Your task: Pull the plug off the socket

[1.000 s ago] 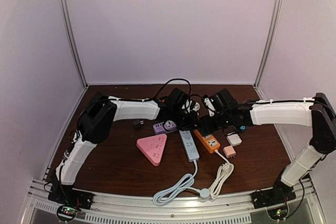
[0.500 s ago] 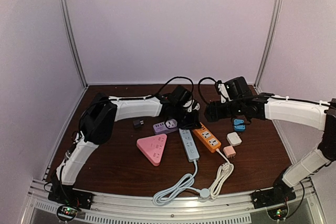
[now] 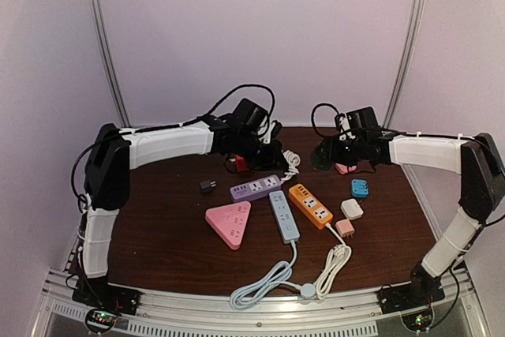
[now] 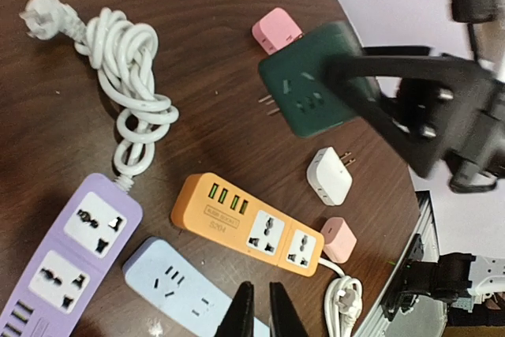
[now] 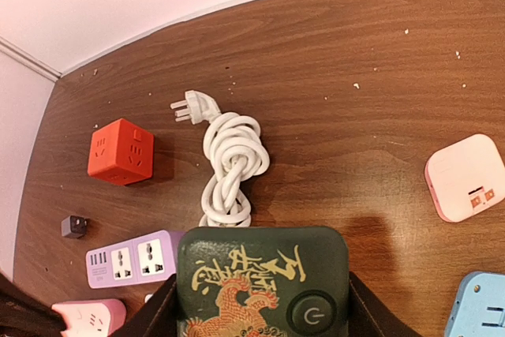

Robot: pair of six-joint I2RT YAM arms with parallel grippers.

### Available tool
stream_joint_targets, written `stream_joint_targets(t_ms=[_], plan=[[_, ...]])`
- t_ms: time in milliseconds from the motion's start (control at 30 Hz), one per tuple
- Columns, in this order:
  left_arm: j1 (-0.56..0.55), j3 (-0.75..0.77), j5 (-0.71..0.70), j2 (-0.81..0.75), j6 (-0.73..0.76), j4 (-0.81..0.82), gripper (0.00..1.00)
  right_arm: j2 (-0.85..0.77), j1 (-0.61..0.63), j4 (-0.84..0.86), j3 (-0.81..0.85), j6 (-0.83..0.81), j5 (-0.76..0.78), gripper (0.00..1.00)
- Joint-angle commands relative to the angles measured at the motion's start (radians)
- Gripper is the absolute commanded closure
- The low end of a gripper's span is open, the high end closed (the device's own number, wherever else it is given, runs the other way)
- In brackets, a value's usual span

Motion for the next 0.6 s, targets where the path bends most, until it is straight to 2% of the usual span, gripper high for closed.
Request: stream_joint_targets(t_ms=[0, 300, 567], plan=[[0.030, -0.115, -0.040, -0.165, 0.052, 0.031, 0.91, 0.073, -0.041, 0.124, 0.041, 0.099, -0.106, 0.62], [0.066, -0.271, -0.078, -0.302, 0.032, 0.066, 0.90, 0.232, -0.083, 0.262, 0.050, 0.167, -0.200, 0.61], [0.079, -0.282, -0.068, -0.313, 0.024, 0.065, 0.90, 0.301, -0.111, 0.347, 0.019, 0.220, -0.255, 0.58]])
